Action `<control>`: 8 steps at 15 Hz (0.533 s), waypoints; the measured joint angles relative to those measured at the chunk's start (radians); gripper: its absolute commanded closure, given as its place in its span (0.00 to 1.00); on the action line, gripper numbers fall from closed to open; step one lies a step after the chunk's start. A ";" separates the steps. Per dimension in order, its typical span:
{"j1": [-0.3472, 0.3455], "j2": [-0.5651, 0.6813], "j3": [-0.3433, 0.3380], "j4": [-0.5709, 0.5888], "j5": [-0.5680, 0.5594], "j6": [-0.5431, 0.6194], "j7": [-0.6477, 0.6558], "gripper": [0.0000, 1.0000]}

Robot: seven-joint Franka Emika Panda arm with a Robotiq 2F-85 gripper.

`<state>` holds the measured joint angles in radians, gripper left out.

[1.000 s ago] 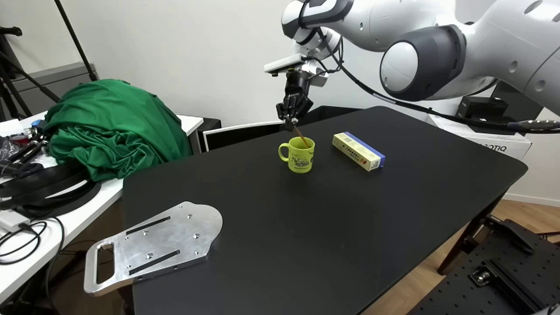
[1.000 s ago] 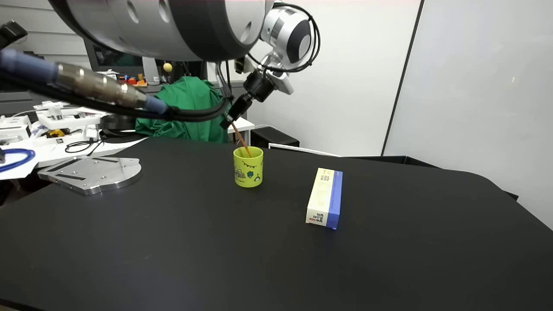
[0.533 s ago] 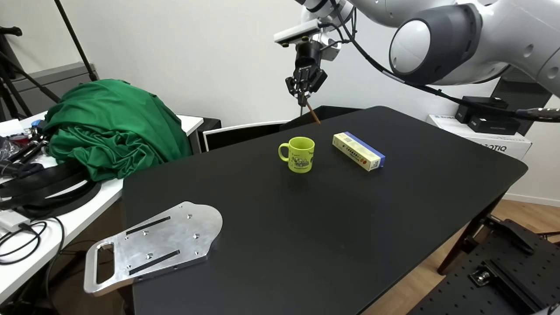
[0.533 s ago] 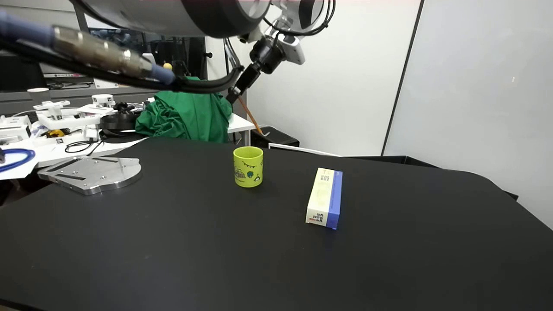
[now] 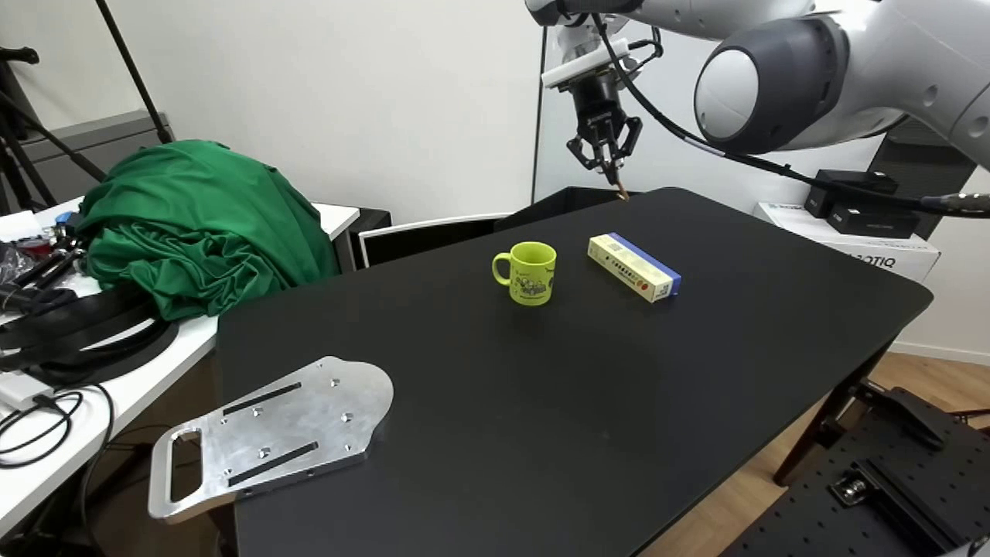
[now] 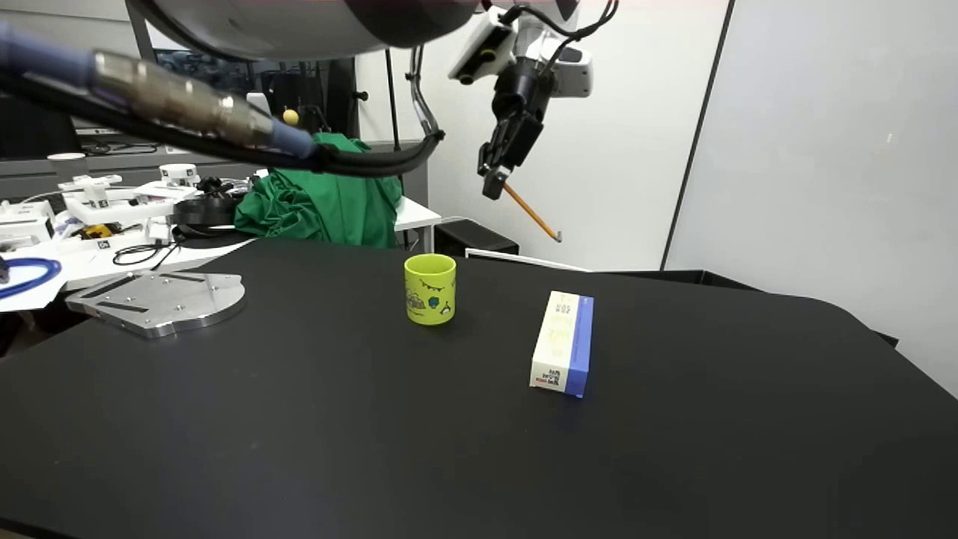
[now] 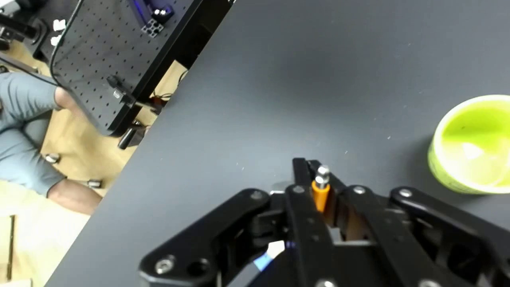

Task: Pick the pen from the cup and put it on the table

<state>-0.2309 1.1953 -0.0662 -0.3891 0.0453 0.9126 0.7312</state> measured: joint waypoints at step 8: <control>-0.077 0.008 -0.142 0.018 -0.152 0.184 -0.094 0.98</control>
<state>-0.3081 1.2033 -0.2081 -0.3712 -0.1063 1.0968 0.6368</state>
